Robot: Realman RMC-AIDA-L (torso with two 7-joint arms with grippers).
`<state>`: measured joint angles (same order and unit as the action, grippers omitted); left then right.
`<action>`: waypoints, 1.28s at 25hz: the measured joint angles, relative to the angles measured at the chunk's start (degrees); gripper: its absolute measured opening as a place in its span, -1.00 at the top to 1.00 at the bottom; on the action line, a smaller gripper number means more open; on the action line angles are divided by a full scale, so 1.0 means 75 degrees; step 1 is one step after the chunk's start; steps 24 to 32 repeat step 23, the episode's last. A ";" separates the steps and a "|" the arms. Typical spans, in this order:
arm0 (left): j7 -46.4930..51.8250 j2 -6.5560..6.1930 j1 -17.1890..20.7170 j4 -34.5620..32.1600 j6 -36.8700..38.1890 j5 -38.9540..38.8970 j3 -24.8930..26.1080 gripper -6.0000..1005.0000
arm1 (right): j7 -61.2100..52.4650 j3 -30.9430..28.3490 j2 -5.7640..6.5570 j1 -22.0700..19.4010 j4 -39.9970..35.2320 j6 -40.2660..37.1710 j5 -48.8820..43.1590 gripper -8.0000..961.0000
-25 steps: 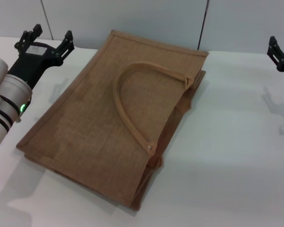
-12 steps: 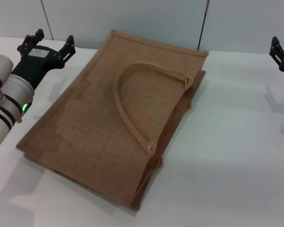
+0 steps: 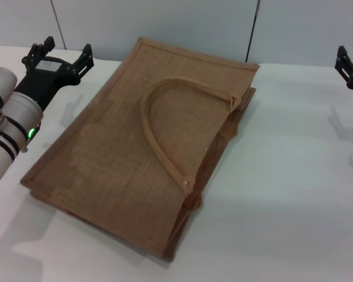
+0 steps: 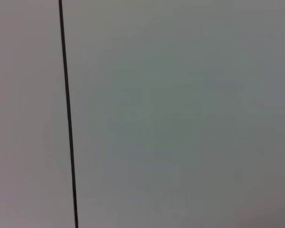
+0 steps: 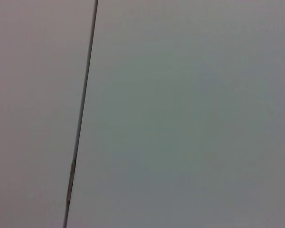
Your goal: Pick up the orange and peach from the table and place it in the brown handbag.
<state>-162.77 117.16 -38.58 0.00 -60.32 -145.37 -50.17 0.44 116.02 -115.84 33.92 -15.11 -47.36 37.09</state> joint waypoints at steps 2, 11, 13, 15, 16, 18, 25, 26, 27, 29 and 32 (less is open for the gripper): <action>0.0000 0.0000 -0.0001 0.0000 0.0003 0.0000 -0.0001 -0.71 | 0.0000 0.0000 0.0000 0.0000 0.0000 -0.0001 0.0000 -0.61; 0.0000 -0.0004 -0.0004 0.0000 0.0004 0.0000 0.0010 -0.71 | 0.0000 0.0000 0.0000 0.0001 0.0000 -0.0003 0.0000 -0.61; 0.0000 -0.0004 -0.0004 0.0000 0.0004 0.0000 0.0010 -0.71 | 0.0000 0.0000 0.0000 0.0006 0.0000 -0.0003 0.0000 -0.61; 0.0000 -0.0004 -0.0003 0.0000 0.0004 0.0000 0.0010 -0.71 | 0.0000 0.0000 0.0000 0.0016 0.0000 -0.0003 0.0000 -0.61; 0.0000 -0.0004 -0.0003 0.0000 0.0004 0.0000 0.0010 -0.71 | 0.0000 0.0000 0.0000 0.0018 0.0000 -0.0003 0.0000 -0.61; 0.0000 -0.0003 -0.0003 0.0000 0.0004 0.0000 0.0010 -0.71 | -0.0001 0.0000 0.0000 0.0026 0.0000 -0.0003 0.0000 -0.61; 0.0005 0.0000 -0.0015 0.0000 0.0004 0.0000 0.0010 -0.71 | 0.0000 0.0000 0.0004 0.0026 0.0000 -0.0003 0.0000 -0.61; 0.0005 0.0000 -0.0015 0.0000 0.0004 0.0000 0.0010 -0.71 | 0.0000 0.0000 0.0004 0.0026 0.0000 -0.0003 0.0000 -0.61; 0.0005 0.0000 -0.0015 0.0000 0.0004 0.0000 0.0010 -0.71 | 0.0000 0.0000 0.0004 0.0026 0.0000 -0.0003 0.0000 -0.61; 0.0005 0.0000 -0.0015 0.0000 0.0004 0.0000 0.0010 -0.71 | 0.0000 0.0000 0.0004 0.0026 0.0000 -0.0003 0.0000 -0.61; 0.0005 0.0000 -0.0015 0.0000 0.0004 0.0000 0.0010 -0.71 | 0.0000 0.0000 0.0004 0.0026 0.0000 -0.0003 0.0000 -0.61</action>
